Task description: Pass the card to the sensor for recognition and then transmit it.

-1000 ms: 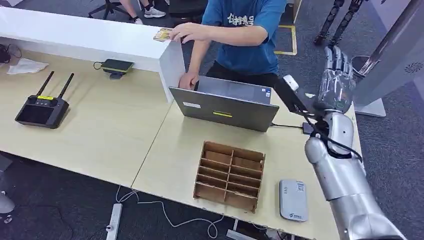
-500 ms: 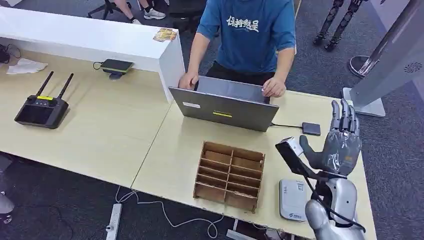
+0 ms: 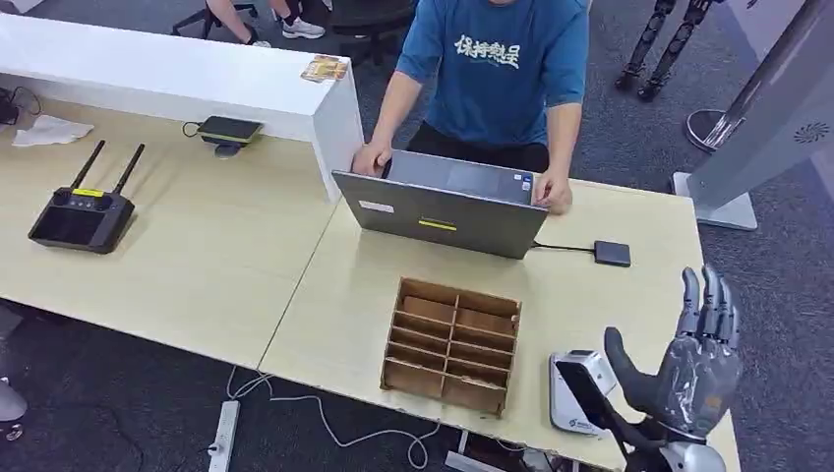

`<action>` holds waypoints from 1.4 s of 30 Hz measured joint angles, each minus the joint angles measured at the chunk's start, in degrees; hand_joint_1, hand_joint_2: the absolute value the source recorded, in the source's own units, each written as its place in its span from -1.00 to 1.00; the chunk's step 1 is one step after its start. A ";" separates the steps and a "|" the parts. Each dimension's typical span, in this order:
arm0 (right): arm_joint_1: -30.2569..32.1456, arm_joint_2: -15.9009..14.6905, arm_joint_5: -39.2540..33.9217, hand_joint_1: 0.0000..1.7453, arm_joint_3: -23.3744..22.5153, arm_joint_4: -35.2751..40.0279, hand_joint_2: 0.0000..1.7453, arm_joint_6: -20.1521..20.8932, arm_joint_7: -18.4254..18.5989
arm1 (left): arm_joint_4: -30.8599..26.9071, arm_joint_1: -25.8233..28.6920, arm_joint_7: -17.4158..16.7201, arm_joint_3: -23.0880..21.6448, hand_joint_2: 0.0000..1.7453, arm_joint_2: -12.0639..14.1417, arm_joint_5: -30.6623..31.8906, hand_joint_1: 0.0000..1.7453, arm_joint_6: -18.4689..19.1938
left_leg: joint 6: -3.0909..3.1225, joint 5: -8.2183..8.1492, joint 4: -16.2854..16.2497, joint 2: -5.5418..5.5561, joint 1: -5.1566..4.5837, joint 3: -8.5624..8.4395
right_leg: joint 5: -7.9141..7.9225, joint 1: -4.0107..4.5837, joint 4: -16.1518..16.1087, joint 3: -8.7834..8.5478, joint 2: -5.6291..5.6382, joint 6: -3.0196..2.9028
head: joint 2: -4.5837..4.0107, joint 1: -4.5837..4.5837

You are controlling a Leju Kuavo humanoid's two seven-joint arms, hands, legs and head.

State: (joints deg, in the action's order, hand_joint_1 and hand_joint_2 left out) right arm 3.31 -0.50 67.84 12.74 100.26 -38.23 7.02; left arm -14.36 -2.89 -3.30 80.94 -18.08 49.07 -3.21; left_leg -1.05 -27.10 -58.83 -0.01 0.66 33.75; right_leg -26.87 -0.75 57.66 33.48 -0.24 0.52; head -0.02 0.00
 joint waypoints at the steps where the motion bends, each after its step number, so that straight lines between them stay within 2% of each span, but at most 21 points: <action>1: 0.87 0.00 0.35 -1.00 -0.26 0.82 1.00 -0.32 -0.22 | 0.00 0.00 0.11 0.02 -1.00 -0.02 -0.15 -1.00 -0.09 | 0.00 0.00 0.00 0.00 0.00 0.00 | 0.00 0.00 0.00 0.00 0.00 0.00 | 0.00 0.00; 10: 8.20 0.48 3.86 -1.00 -1.57 6.22 1.00 -1.35 -1.51 | 0.06 0.01 0.74 0.13 -1.00 -0.07 -1.31 -1.00 -1.13 | 0.03 -0.03 0.00 0.00 0.00 0.01 | -0.05 0.00 0.00 -0.01 -0.01 0.00 | 0.00 0.00; 19: 12.43 3.39 10.34 -1.00 -3.85 10.36 1.00 -1.38 -4.13 | 0.17 0.06 1.53 0.72 -1.00 -0.13 -1.84 -1.00 -1.24 | 0.00 -0.05 0.00 -0.02 0.01 -0.02 | -0.07 0.01 0.00 -0.03 -0.01 -0.01 | 0.00 0.00; 27: 14.66 5.68 10.73 -1.00 -6.05 11.49 1.00 -1.38 -6.03 | 0.17 0.07 1.60 0.85 -1.00 -0.13 -2.01 -1.00 -1.27 | 0.01 -0.05 0.00 -0.03 0.00 -0.03 | -0.07 0.00 0.00 -0.03 0.02 -0.01 | 0.00 0.00; 30: 15.62 6.56 9.90 -1.00 -6.84 11.36 1.00 -1.38 -7.76 | 0.20 0.07 1.60 0.87 -1.00 -0.13 -1.99 -1.00 -1.29 | 0.01 -0.05 0.00 -0.03 0.00 -0.03 | -0.07 0.00 0.00 -0.03 0.01 -0.01 | 0.00 0.00; 40: 17.36 7.08 10.27 -1.00 -7.50 10.38 1.00 -1.38 -6.91 | 0.22 0.07 1.60 0.87 -1.00 -0.13 -2.38 -1.00 -1.59 | 0.02 -0.06 0.00 -0.03 0.01 -0.03 | -0.07 0.00 0.00 -0.03 0.02 -0.02 | 0.00 0.00; 42: 17.73 7.06 11.30 -1.00 -7.50 10.09 1.00 -1.38 -5.39 | 0.28 0.07 1.64 0.87 -1.00 -0.13 -2.60 -1.00 -1.59 | 0.02 -0.06 0.01 -0.03 0.00 -0.02 | -0.07 0.00 0.00 -0.03 0.01 -0.02 | 0.00 0.00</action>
State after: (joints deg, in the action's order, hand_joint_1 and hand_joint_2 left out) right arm 21.04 6.56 79.15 5.25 110.35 -39.60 1.62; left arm -14.08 -2.82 -1.66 81.81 -18.21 46.47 -4.81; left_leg -1.03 -27.16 -58.82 -0.04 0.66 33.72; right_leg -26.94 -0.75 57.66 33.44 -0.23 0.50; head -0.02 0.00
